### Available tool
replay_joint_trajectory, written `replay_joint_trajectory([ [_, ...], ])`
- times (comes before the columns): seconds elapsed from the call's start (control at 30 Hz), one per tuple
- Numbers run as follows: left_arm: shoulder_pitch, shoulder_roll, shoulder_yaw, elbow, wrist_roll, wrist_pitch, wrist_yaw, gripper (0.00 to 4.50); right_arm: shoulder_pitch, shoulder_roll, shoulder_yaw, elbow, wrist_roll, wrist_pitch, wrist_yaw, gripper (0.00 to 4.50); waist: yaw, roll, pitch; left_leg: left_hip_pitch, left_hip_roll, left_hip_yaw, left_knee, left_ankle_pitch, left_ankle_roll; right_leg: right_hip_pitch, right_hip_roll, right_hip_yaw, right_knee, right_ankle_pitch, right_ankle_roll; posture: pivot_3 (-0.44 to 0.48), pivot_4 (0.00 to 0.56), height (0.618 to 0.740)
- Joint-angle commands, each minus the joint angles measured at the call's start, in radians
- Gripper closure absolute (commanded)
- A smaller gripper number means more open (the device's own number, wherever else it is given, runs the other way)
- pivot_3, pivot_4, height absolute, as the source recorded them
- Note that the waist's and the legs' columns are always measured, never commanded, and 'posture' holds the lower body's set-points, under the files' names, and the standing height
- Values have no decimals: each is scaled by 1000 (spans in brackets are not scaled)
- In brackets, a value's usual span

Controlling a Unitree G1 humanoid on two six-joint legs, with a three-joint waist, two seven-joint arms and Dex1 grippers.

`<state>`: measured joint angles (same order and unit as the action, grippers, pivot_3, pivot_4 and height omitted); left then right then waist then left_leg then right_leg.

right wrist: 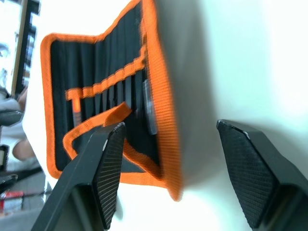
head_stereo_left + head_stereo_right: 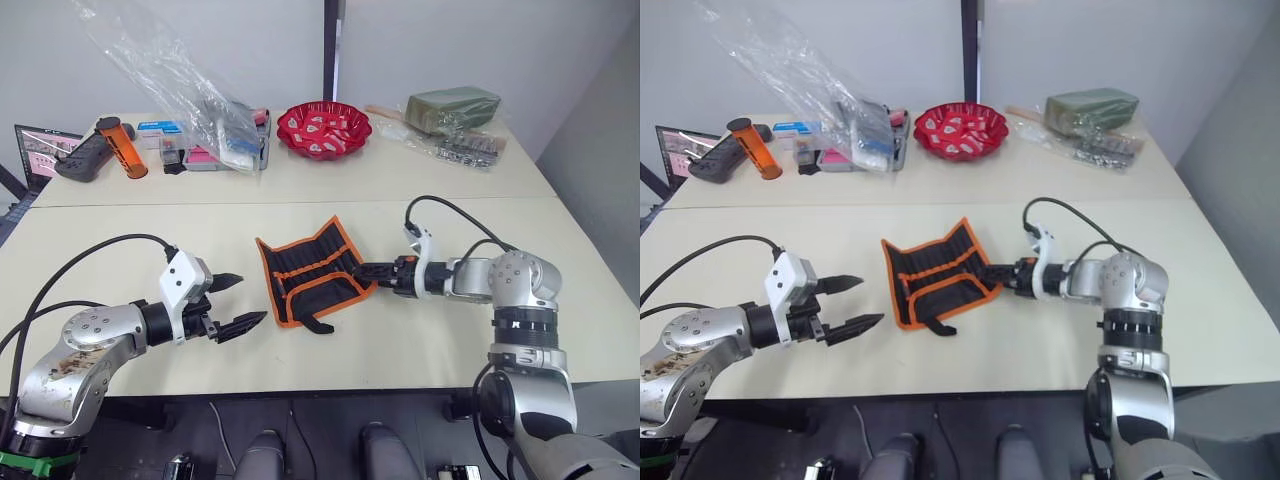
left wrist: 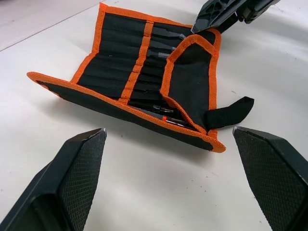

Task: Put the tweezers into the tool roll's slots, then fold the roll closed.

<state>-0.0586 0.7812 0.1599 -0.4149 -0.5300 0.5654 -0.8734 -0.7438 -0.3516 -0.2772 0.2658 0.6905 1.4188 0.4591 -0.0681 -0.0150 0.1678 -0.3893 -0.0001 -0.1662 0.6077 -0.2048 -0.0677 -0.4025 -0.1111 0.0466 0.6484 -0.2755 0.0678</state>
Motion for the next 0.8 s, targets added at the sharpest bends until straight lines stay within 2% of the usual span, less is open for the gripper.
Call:
replay_joint_trajectory([
  [0.03, -2, 4, 6, -5, 5, -28, -10, 0, 22, -25, 0, -8, 23, -50, 75, 1279, -2, 0, 0, 0, 0, 0, 0, 0, 0, 0, 0, 0, 0, 0, 0, 0, 150, 740],
  [0.1, -1, 3, 2, 0, 11, -32, -11, 0, 29, -27, -16, 12, 25, -66, 94, 1279, -1, 0, 0, 0, 0, 0, 0, 0, 0, 0, 0, 0, 0, 0, 0, 0, 150, 740],
  [0.2, -1, 0, 0, 0, 14, -33, -11, 0, 28, -24, -14, 28, 26, -71, 113, 2035, -1, 0, 0, 0, 0, 0, 0, 0, 0, 0, 0, 0, 0, 0, 0, 0, 150, 740],
  [0.43, -2, 2, 1, 6, 14, -39, -13, 0, 39, -12, -6, 23, 29, -61, 131, 4436, -1, 0, 0, 0, 0, 0, 0, 0, 0, 0, 0, 0, 0, 0, 0, 0, 150, 740],
  [0.67, -13, 3, -2, 21, 16, -42, -22, 0, 40, -8, -49, -12, 47, -57, 123, 4483, -1, 0, 0, 0, 0, 0, 0, 0, 0, 0, 0, 0, 0, 0, 0, 0, 150, 740],
  [0.8, -25, 0, -10, 34, 20, -46, -25, 0, 32, -1, -151, 21, 38, -71, 23, 4483, 3, 0, 0, 0, 0, 0, 1, 0, 0, 0, 0, 0, 0, 0, 0, 0, 150, 740],
])
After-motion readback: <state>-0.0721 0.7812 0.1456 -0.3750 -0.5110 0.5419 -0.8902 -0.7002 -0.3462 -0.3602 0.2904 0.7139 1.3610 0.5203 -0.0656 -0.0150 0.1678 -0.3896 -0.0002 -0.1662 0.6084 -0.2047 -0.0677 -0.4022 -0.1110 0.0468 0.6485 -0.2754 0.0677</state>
